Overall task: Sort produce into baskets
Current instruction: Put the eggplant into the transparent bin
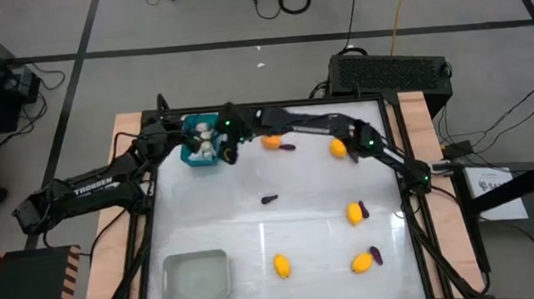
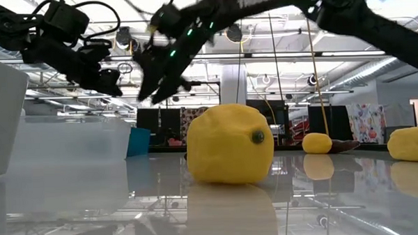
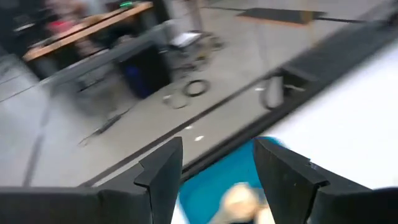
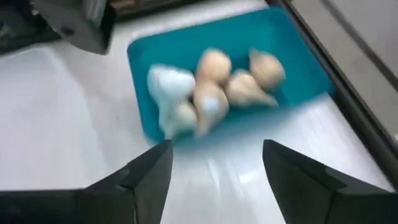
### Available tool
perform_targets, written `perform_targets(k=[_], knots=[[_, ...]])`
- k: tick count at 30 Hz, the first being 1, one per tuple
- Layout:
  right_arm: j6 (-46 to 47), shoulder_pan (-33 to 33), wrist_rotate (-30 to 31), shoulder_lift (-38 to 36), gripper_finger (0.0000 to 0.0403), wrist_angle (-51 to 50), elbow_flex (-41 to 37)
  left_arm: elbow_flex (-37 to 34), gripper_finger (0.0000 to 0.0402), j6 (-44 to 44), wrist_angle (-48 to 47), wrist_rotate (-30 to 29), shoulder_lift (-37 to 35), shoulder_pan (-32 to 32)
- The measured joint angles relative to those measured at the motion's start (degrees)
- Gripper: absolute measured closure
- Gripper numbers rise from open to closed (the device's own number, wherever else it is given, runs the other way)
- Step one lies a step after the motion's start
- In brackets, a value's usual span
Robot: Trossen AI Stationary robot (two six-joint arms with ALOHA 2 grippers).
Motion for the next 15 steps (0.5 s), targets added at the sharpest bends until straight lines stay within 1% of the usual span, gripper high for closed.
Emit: perform_targets(k=[5,9,11,15], knots=[[-1.5,-0.6,0.0,-7.0,0.0161,-21.9,0.1,0.0,0.0198,0.5,1.1,14.7,0.0,0.0],[-1.8,-0.5,0.2,-12.2,0.0161,-37.1,0.1,0.0,0.0198,-0.3,3.4,23.8,0.1,-0.3],[-3.0,-0.4,0.2,-14.1,0.0161,-42.5,0.1,0.0,0.0198,-2.1,4.4,25.9,0.1,-0.8],[-7.4,0.3,0.1,-16.0,0.016,-49.5,0.0,0.0,0.0198,-5.6,6.5,26.2,0.3,-2.6]])
